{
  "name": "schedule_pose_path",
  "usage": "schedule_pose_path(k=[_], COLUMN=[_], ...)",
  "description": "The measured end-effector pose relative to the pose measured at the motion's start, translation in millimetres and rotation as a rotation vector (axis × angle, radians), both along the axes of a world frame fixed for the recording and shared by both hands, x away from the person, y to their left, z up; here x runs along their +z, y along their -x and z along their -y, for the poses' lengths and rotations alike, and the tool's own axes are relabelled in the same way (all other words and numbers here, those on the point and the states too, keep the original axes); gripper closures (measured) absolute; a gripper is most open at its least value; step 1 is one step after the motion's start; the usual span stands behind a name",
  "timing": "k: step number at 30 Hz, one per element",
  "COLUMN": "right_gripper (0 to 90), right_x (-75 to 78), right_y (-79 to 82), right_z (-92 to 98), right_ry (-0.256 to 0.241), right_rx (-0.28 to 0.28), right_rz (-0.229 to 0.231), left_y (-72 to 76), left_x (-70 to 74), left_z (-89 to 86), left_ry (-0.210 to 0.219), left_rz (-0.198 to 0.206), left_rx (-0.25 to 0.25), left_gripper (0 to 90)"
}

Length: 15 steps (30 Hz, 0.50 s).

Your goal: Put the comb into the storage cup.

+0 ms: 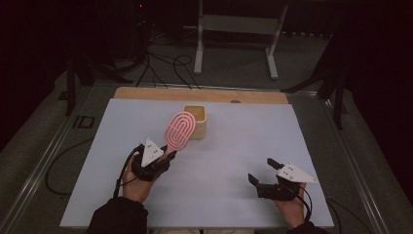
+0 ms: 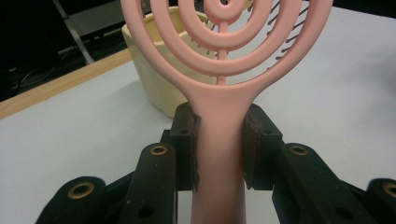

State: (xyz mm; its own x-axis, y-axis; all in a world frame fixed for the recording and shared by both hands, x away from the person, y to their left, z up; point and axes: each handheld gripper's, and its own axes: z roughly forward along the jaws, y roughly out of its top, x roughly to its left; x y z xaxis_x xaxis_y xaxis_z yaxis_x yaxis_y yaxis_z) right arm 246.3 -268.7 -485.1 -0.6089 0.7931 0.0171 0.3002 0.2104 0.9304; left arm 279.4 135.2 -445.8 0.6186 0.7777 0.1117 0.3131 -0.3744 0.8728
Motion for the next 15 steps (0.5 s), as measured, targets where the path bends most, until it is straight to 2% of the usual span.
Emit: schedule_pose_path(k=[6, 9, 15], right_gripper=[8.8, 8.8, 8.8], right_x=[10.1, 13.8, 20.3], right_y=[-7.0, -11.0, -18.4], right_z=[-12.3, -18.9, -33.0], right_ry=[-0.006, -0.029, -0.041], right_rx=[0.037, 0.052, 0.094], right_rz=[0.009, 0.001, -0.014], left_y=[1.3, 1.9, 4.1], left_x=[-1.4, -1.3, -1.7], left_z=[1.7, 2.7, 5.9], left_ry=[0.0, 0.001, -0.001], left_rz=[0.012, 0.014, 0.033], left_rx=[0.005, 0.004, -0.002], left_gripper=[70.1, 70.1, 70.0])
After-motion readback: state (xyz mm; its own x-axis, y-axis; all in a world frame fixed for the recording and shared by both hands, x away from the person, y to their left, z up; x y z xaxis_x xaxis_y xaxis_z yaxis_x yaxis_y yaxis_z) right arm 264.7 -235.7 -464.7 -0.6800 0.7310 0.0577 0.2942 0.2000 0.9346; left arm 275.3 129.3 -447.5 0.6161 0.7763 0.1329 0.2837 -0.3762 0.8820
